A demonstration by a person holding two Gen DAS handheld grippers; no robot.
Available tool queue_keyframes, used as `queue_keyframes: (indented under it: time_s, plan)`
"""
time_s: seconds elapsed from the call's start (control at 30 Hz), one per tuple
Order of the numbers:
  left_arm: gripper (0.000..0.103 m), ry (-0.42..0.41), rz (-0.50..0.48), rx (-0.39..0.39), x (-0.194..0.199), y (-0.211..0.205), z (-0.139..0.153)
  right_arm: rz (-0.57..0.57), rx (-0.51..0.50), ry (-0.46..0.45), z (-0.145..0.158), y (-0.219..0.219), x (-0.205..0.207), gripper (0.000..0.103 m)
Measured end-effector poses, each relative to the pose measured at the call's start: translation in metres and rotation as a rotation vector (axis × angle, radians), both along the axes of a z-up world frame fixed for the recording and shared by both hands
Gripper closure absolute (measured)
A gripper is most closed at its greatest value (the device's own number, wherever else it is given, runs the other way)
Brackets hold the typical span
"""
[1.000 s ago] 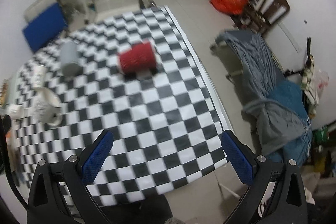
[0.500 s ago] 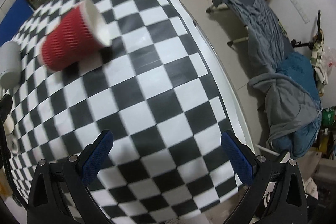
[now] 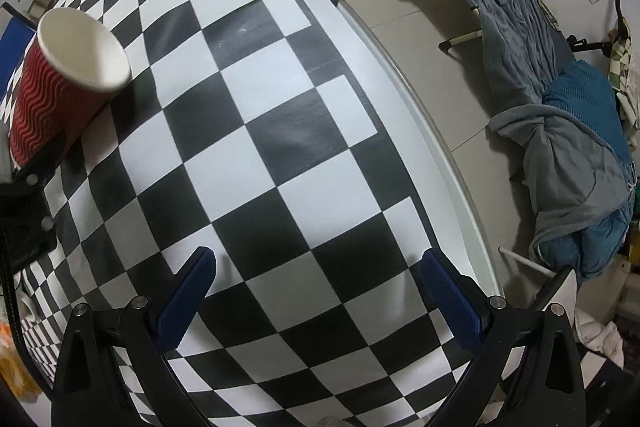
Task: Flip cup upright
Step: 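Reach the right gripper toward the red cup lying on its side, then grasp the red cup's body with the left gripper and lift it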
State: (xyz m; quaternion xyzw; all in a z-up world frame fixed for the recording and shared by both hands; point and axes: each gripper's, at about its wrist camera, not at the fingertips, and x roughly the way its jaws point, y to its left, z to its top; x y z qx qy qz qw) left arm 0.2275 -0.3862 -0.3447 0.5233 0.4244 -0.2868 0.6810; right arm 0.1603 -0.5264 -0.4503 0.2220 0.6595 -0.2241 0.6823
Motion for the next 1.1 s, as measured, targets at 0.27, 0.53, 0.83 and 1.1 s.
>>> queue_keyframes:
  time_s: [0.27,0.53,0.83,1.1]
  plan:
    - [0.029,0.061,-0.019,-0.046,0.0,-0.004,-0.001,-0.006,0.008,0.004,-0.002,-0.002,0.002,0.0]
    - [0.03,0.106,0.102,-0.141,-0.001,0.011,0.02,0.006,-0.012,0.005,0.008,0.017,0.004,0.0]
    - [0.03,0.2,0.356,-0.216,-0.006,0.067,0.051,0.058,0.04,0.015,0.024,0.052,-0.002,0.0]
    - [0.03,0.368,0.684,-0.317,-0.03,0.155,0.07,0.119,0.062,0.008,0.052,0.101,-0.021,0.0]
